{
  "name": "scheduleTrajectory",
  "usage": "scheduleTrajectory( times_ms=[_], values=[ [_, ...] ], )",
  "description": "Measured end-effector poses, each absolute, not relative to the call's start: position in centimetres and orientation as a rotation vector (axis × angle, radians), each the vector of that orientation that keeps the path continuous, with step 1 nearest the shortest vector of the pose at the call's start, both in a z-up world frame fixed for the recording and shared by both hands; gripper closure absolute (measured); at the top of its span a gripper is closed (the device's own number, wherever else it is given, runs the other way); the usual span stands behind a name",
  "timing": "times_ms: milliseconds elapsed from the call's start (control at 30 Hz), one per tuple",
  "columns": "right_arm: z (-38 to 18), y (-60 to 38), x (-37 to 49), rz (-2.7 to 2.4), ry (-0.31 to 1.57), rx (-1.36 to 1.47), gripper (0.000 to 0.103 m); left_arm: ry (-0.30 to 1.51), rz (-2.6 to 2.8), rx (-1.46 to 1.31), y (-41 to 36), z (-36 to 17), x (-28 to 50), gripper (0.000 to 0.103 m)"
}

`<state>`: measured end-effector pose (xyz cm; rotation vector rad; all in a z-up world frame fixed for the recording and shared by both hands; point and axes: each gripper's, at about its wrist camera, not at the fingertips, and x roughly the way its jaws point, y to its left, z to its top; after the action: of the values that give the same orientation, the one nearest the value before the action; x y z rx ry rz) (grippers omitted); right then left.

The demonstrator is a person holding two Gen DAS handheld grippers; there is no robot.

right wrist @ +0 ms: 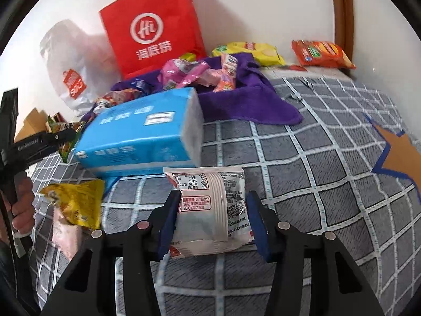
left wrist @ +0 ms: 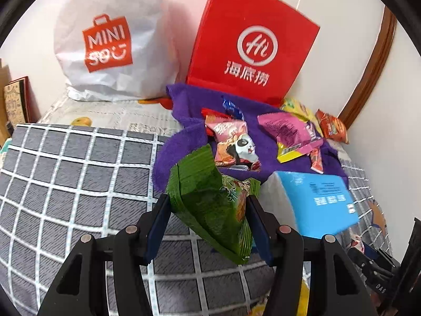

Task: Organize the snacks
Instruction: 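Carry the white sachet and green chips bag with both tools over the purple towel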

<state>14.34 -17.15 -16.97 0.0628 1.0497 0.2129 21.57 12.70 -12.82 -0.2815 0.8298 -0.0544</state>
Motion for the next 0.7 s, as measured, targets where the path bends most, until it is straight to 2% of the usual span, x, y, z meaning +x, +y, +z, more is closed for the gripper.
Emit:
scheduleTrajectory(
  times_ms=[700],
  values=[
    [-8.2, -14.6, 15.2, 0.251, 0.977, 0.036, 0.053, 0.786, -0.140, -0.265, 9.5, -4.8, 17.9, 0.047]
  ],
)
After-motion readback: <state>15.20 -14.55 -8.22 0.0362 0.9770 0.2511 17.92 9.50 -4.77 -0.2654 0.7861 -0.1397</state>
